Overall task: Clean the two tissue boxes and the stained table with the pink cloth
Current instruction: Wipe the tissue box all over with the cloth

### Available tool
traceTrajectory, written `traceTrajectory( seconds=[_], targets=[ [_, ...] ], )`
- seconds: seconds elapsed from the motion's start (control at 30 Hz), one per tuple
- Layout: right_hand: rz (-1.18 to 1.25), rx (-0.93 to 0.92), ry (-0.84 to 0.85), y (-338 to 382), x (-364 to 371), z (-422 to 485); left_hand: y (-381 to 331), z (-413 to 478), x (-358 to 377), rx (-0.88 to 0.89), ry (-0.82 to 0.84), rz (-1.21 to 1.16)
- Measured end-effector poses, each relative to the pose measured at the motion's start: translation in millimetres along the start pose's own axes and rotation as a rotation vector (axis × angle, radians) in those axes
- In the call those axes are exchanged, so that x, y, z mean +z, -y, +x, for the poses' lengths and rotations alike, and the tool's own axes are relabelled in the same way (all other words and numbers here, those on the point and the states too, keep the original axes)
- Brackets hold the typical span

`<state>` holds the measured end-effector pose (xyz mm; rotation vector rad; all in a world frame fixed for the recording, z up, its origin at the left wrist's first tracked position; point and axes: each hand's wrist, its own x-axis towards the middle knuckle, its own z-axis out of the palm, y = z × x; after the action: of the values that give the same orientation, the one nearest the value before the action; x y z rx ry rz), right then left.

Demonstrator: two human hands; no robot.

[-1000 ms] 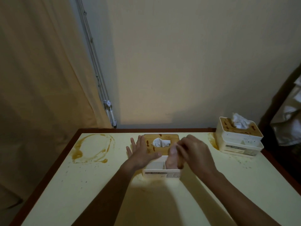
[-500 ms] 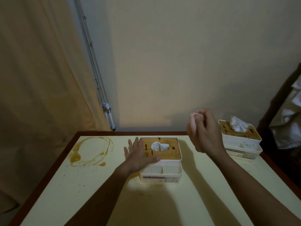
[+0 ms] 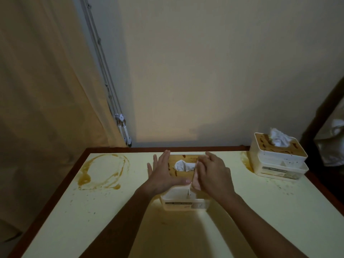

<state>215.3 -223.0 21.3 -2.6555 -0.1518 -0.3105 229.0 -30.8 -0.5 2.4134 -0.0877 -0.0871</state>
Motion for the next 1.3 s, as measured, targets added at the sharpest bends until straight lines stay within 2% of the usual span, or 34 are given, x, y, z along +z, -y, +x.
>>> traceTrajectory(
  seconds=[0.1, 0.27, 0.43, 0.67, 0.9, 1.13, 1.3],
  targets=[
    [-0.25, -0.054, 0.24, -1, 0, -19, -2, 0, 0, -0.005, 0.006, 0.033],
    [-0.359, -0.091, 0.324, -11, -2, 9, -2, 5, -4, 0.002, 0.045, 0.108],
    [-0.359, -0.147, 0.419, -15, -6, 46, -2, 6, -8, -0.006, 0.088, 0.122],
    [-0.332, -0.102, 0.462, -14, -14, -2, -3, 6, -5, -0.006, 0.077, 0.124],
    [-0.314, -0.107, 0.45, -15, -1, 45, -4, 8, -6, -0.033, 0.085, 0.134],
    [-0.314, -0.147, 0.446, -16, -8, 6, -1, 10, -2, -0.029, 0.055, 0.142],
    [-0.316, -0.139, 0.456, -17, -5, 32, 0, 12, -4, -0.027, 0.082, 0.159]
  ],
)
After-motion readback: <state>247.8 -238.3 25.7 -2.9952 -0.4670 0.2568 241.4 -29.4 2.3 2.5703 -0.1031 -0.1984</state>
